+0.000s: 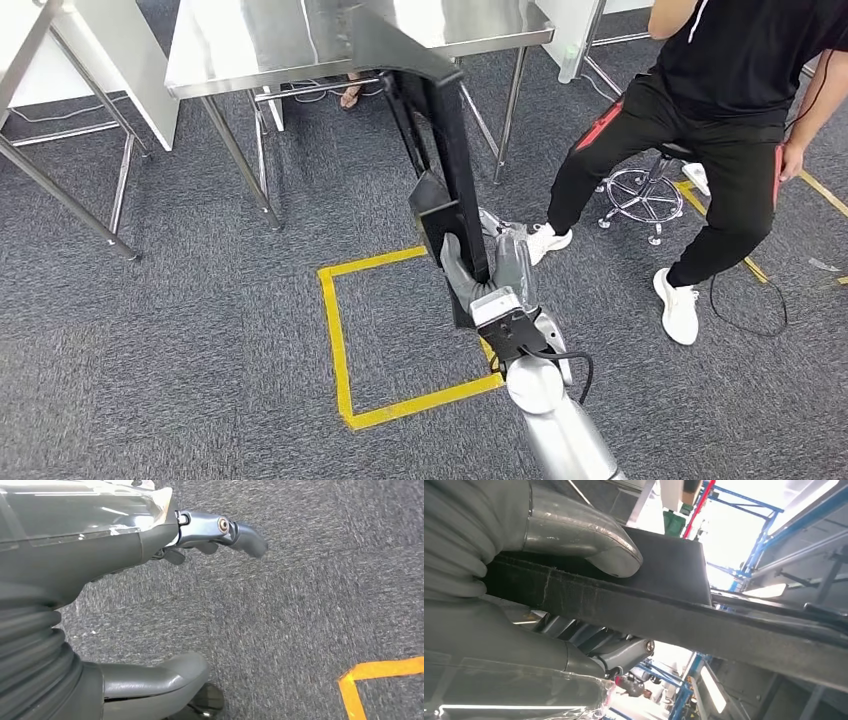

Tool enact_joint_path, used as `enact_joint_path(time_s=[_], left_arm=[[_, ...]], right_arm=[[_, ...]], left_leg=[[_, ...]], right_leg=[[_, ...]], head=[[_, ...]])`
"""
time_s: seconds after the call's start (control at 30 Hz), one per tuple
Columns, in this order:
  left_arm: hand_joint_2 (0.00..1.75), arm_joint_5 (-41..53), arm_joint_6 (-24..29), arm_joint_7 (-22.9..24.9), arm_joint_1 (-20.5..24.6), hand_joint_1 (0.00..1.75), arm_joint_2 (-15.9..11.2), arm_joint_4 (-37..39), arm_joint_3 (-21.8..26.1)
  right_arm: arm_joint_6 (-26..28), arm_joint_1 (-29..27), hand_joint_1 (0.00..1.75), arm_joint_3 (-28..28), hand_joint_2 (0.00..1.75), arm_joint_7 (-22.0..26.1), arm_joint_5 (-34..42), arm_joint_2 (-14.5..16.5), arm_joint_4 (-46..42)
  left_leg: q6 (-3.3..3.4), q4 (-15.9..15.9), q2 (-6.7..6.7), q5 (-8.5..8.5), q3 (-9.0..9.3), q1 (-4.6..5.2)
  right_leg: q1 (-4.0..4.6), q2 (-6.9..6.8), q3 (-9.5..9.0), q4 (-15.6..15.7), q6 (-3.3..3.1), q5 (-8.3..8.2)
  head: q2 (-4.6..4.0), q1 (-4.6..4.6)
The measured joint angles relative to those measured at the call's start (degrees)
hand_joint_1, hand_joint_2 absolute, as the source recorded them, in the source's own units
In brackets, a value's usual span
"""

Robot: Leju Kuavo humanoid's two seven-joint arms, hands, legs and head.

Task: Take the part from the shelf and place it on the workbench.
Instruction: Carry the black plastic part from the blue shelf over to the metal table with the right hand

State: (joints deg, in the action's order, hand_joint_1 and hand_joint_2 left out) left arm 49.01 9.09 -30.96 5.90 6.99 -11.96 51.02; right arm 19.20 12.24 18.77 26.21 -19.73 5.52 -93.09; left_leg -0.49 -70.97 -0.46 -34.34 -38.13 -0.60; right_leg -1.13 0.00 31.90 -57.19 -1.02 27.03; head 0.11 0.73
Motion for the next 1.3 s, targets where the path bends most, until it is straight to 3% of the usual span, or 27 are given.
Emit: enact_joint_path(time_s=[0.03, 0.07, 0.1, 0.17, 0.2, 0.23, 0.37, 0.43, 0.5, 0.57, 0.6, 0.63, 0.7, 0.73, 0.77, 0.87, 0.9, 0.97, 1.03, 1.1, 1.13, 1.23, 1.27, 1.3], left_arm=[[1.75, -0.01, 0.0, 0.01, -0.12, 0.0, 0.0, 0.0, 0.01], [1.75, -0.03, 0.0, 0.03, -0.24, 0.0, -0.01, 0.0, 0.02], [1.75, -0.05, 0.0, 0.04, -0.32, 0.0, -0.03, 0.0, 0.02], [1.75, -0.1, 0.0, 0.05, -0.38, 0.0, -0.1, 0.01, 0.04], [1.75, -0.09, 0.0, 0.01, -0.38, 0.0, -0.12, 0.02, 0.04], [1.75, -0.09, 0.0, -0.04, -0.37, 0.0, -0.12, 0.03, 0.04], [1.75, -0.06, -0.01, -0.17, -0.47, 0.0, -0.02, 0.04, 0.05], [1.75, -0.06, -0.01, -0.2, -0.47, 0.0, 0.0, 0.02, 0.07], [1.75, -0.06, -0.01, -0.21, -0.44, 0.0, -0.03, 0.0, 0.08], [1.75, -0.07, -0.02, -0.21, -0.57, 0.0, 0.08, 0.0, 0.08], [1.75, -0.08, -0.02, -0.21, -0.64, 0.0, 0.15, 0.0, 0.09], [1.75, -0.11, -0.02, -0.21, -0.69, 0.0, 0.21, 0.0, 0.1], [1.75, -0.16, -0.01, -0.21, -0.79, 0.0, 0.28, 0.01, 0.12], [1.75, -0.18, 0.01, -0.22, -0.8, 0.0, 0.29, 0.01, 0.13], [1.75, -0.19, 0.03, -0.23, -0.8, 0.0, 0.29, -0.01, 0.14], [1.75, -0.19, 0.1, -0.28, -0.59, 0.0, 0.23, -0.11, 0.14], [1.75, -0.19, 0.12, -0.3, -0.46, 0.0, 0.23, -0.15, 0.14], [1.75, -0.16, 0.15, -0.33, -0.2, 0.0, 0.26, -0.17, 0.13], [1.75, -0.14, 0.15, -0.32, -0.17, 0.0, 0.31, -0.16, 0.12], [1.75, -0.15, 0.16, -0.32, -0.26, 0.0, 0.33, -0.15, 0.13], [1.75, -0.16, 0.17, -0.32, -0.27, 0.0, 0.33, -0.15, 0.14], [1.75, -0.13, 0.17, -0.3, -0.48, 0.0, 0.16, -0.13, 0.2], [1.75, -0.1, 0.18, -0.27, -0.55, 0.0, 0.13, -0.12, 0.23], [1.75, -0.08, 0.18, -0.24, -0.55, 0.0, 0.06, -0.13, 0.26]], right_arm=[[-0.01, -0.09, 1.75, 0.01, 1.75, -0.02, -0.01, 0.01, 0.01], [-0.01, -0.18, 1.75, 0.01, 1.75, -0.03, -0.01, 0.02, 0.01], [-0.01, -0.23, 1.75, 0.0, 1.75, -0.05, 0.0, 0.03, 0.01], [-0.01, -0.23, 1.75, -0.03, 1.75, -0.07, 0.01, 0.06, 0.01], [-0.01, -0.15, 1.75, -0.04, 1.75, -0.1, 0.02, 0.08, -0.01], [0.0, -0.08, 1.75, -0.05, 1.75, -0.14, 0.04, 0.11, -0.02], [0.11, 0.05, 1.75, -0.13, 1.75, -0.39, 0.2, 0.23, -0.18], [0.29, 0.35, 1.75, -0.19, 1.75, -0.43, 0.34, 0.25, -0.28], [0.45, 0.58, 1.75, -0.35, 1.75, -0.5, 0.62, 0.19, -0.27], [0.53, 0.61, 1.75, -0.61, 1.75, -0.6, 1.05, 0.09, -0.23], [0.55, 0.63, 1.75, -0.74, 1.75, -0.63, 1.3, 0.05, -0.21], [0.57, 0.67, 1.75, -0.87, 1.75, -0.66, 1.48, 0.03, -0.21], [0.6, 0.77, 1.75, -1.12, 1.75, -0.75, 1.7, -0.03, -0.15], [0.61, 0.84, 1.75, -1.2, 1.75, -0.84, 1.75, -0.04, -0.08], [0.62, 0.93, 1.75, -1.25, 1.75, -0.92, 1.81, -0.06, -0.02], [0.76, 1.32, 1.75, -1.43, 1.75, -1.03, 2.03, 0.0, 0.07], [0.87, 1.46, 1.75, -1.51, 1.75, -1.02, 2.13, 0.04, 0.08], [1.08, 1.65, 1.75, -1.63, 1.75, -0.99, 2.31, 0.09, 0.1], [1.18, 1.72, 1.75, -1.68, 1.75, -0.98, 2.49, 0.09, 0.11], [1.21, 1.69, 1.75, -1.74, 1.75, -0.97, 2.58, 0.08, 0.13], [1.21, 1.69, 1.75, -1.77, 1.75, -0.97, 2.58, 0.08, 0.14], [1.22, 1.71, 1.75, -1.86, 1.75, -0.97, 2.58, 0.08, 0.29], [1.22, 1.72, 1.75, -1.89, 1.75, -0.98, 2.58, 0.08, 0.37], [1.24, 1.74, 1.75, -1.91, 1.75, -0.99, 2.58, 0.07, 0.43]], left_leg=[[-0.16, -2.63, 0.06, -0.01, -2.32, -0.1], [-0.22, -3.17, 0.11, 1.27, -3.66, -0.15], [-0.16, -1.25, 0.18, 3.84, -3.76, -0.18], [0.26, 6.28, 0.36, 9.63, -1.58, -0.09], [0.6, 9.56, 0.46, 11.05, -0.18, 0.09], [0.96, 11.48, 0.52, 11.32, 0.75, 0.33], [2.65, 13.6, 0.35, 9.44, 3.0, 0.54], [3.35, 14.38, 0.09, 8.71, 4.87, 0.28], [3.63, 14.59, -0.1, 7.63, 6.17, 0.26], [3.53, 14.61, -0.39, 6.26, 7.73, 0.2], [3.4, 14.61, -0.55, 5.47, 8.75, 0.14], [3.21, 14.61, -0.66, 4.66, 9.83, 0.06], [2.66, 14.59, -0.78, 2.76, 11.77, 0.07], [2.36, 14.63, -0.77, 1.75, 12.46, 0.2], [2.01, 14.73, -0.73, 0.96, 13.32, 0.34], [1.2, 14.0, -0.37, 0.42, 14.85, 0.29], [0.98, 12.01, -0.2, 0.71, 13.93, 0.16], [0.47, 5.47, 0.1, 0.34, 9.6, -0.07], [0.14, 0.26, 0.21, -2.88, 4.18, -0.13], [0.39, 0.39, 0.23, -5.32, 0.79, -0.04], [0.85, 2.59, 0.23, -4.29, 0.08, 0.09], [3.07, 8.25, -0.21, 6.57, 0.23, 0.85], [3.58, 8.69, -0.36, 9.13, 0.59, 1.17], [3.87, 9.11, -0.35, 9.76, 0.99, 1.54]], right_leg=[[0.02, 0.02, -0.58, 0.0, 0.02, 0.55], [0.03, 0.07, -1.27, -0.01, 0.09, 1.12], [0.02, 0.11, -2.14, 0.0, 0.2, 1.76], [0.04, 0.12, -3.79, 0.13, 0.58, 3.15], [0.17, 0.13, -4.31, 0.24, 0.88, 3.73], [0.28, 0.13, -4.51, 0.45, 1.2, 4.15], [0.64, 0.08, -4.9, -1.2, 2.6, 4.19], [0.54, 0.07, -1.38, -7.15, 2.89, 4.44], [0.47, 0.07, 4.38, -14.79, 2.83, 6.36], [0.42, 0.06, 8.55, -17.6, 2.79, 8.59], [0.36, 0.05, 9.31, -16.26, 3.0, 8.55], [0.28, 0.02, 9.3, -13.43, 3.49, 7.21], [0.18, -0.25, 8.35, -5.93, 4.61, 0.97], [0.24, -0.5, 7.74, -3.47, 4.51, -1.76], [0.36, -0.64, 7.32, -2.04, 3.98, -3.55], [0.28, -0.25, 5.58, -1.88, 1.42, -3.0], [0.17, -0.08, 4.72, -1.86, 0.89, -2.47], [0.23, 0.07, 3.08, -1.81, 0.21, -1.06], [0.46, 0.26, 1.47, -1.81, -0.02, 0.53], [0.82, 0.5, -0.71, -1.8, -0.1, 2.34], [1.06, 0.57, -2.01, -1.77, -0.1, 3.31], [1.37, 0.7, -5.49, -1.19, 0.14, 5.81], [1.24, 0.75, -6.11, -0.75, 0.34, 6.19], [1.09, 0.79, -6.49, -0.38, 0.7, 6.22]], head=[[0.0, 0.0], [0.0, 0.01], [0.0, 0.0], [-0.01, 0.02], [-0.01, -0.02], [-0.01, -0.04], [-0.01, -0.16], [-0.01, -0.15], [0.0, -0.05], [0.0, 0.0], [0.0, -0.01], [0.0, 0.01], [0.0, 0.02], [0.0, 0.04], [0.0, -0.03], [0.0, -0.17], [0.0, -0.2], [0.0, -0.24], [0.0, -0.26], [0.0, -0.27], [0.0, -0.27], [0.0, -0.16], [0.0, -0.19], [0.0, -0.22]])
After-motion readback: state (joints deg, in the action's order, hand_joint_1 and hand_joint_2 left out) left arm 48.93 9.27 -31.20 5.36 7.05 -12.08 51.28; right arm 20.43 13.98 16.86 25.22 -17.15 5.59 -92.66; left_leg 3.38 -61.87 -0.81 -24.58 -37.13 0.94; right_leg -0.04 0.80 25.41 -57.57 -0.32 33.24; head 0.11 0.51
